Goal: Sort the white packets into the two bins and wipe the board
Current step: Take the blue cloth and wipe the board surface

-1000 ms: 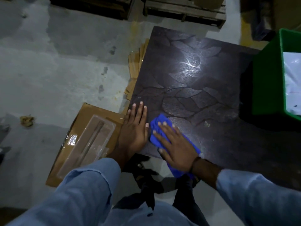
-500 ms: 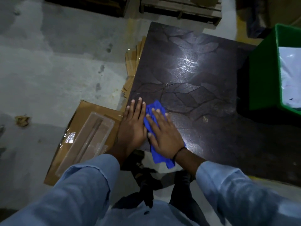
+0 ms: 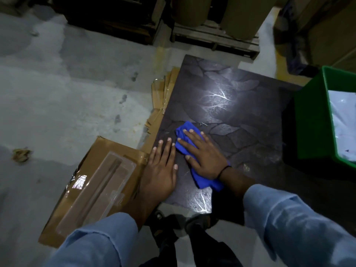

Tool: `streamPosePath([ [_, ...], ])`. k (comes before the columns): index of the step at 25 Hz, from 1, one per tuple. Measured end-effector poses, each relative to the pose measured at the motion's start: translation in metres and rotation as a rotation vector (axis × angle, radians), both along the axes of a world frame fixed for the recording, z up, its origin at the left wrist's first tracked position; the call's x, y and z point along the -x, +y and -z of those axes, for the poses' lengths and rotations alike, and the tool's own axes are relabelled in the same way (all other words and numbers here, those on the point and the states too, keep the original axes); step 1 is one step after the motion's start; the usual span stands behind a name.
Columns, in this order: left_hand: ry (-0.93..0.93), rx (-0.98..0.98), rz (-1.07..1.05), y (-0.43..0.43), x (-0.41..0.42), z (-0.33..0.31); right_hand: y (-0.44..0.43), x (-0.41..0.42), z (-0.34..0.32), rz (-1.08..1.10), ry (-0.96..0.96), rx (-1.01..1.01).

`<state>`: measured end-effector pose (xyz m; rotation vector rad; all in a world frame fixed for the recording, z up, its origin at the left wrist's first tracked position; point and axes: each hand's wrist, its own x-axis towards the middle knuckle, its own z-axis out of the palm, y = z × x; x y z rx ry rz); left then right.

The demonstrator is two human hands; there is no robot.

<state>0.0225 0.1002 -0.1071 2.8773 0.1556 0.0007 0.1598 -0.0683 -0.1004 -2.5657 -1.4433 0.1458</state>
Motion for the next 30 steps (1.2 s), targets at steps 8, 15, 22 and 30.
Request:
streamPosePath([
  [8,0.027,0.005,-0.001,-0.001,0.001,-0.001,0.070,-0.061,0.014,-0.040,-0.032,-0.013],
  [15,0.024,-0.009,-0.016,-0.001,-0.001,0.004,0.117,-0.082,0.010,0.354,0.049,-0.054],
  [22,0.055,-0.010,0.004,-0.004,-0.004,-0.009,0.023,-0.105,0.012,0.498,0.012,-0.153],
  [30,0.072,-0.032,0.007,0.017,-0.191,0.004,0.003,-0.180,0.013,0.537,-0.010,-0.121],
])
